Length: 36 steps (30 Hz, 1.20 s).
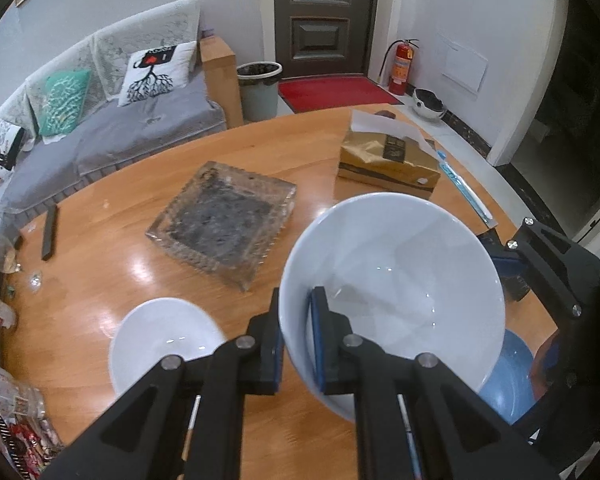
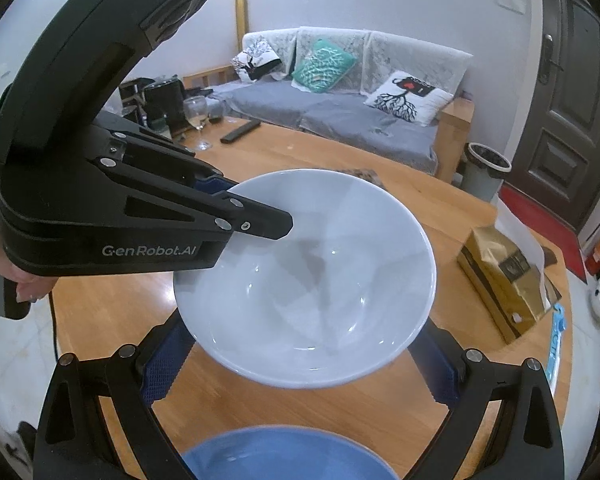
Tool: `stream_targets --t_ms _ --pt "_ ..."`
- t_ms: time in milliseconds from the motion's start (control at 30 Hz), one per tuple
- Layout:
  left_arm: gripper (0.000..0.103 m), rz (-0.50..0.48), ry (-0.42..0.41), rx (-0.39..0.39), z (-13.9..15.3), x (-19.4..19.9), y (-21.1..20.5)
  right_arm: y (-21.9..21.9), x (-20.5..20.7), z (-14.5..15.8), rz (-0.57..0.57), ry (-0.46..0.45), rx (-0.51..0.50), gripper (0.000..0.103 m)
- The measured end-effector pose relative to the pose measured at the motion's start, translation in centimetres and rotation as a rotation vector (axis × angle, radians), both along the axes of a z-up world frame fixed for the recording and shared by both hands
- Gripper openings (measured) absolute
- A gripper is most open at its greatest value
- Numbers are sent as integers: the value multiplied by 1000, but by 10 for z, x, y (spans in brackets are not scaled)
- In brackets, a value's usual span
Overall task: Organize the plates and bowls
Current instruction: 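Carry the white bowl with the left tool toward the other white bowl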
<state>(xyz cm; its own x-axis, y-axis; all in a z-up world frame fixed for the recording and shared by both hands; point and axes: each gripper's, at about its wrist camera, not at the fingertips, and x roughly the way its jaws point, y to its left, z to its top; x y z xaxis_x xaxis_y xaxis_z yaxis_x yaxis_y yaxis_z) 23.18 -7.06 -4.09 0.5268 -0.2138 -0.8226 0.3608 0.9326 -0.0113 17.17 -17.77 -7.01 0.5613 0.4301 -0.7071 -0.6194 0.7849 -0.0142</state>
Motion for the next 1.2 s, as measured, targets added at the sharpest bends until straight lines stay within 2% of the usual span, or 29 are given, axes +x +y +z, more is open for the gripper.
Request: stream_targets --t_ms 600,933,1200 --pt "9 107 -4 0 6 -3 91 85 12 8 95 -2 -34 97" --pt "9 144 47 23 -10 2 139 137 27 -13 151 55 -53 97" --pt "9 150 86 17 -28 13 156 155 39 -27 167 92 -74 97"
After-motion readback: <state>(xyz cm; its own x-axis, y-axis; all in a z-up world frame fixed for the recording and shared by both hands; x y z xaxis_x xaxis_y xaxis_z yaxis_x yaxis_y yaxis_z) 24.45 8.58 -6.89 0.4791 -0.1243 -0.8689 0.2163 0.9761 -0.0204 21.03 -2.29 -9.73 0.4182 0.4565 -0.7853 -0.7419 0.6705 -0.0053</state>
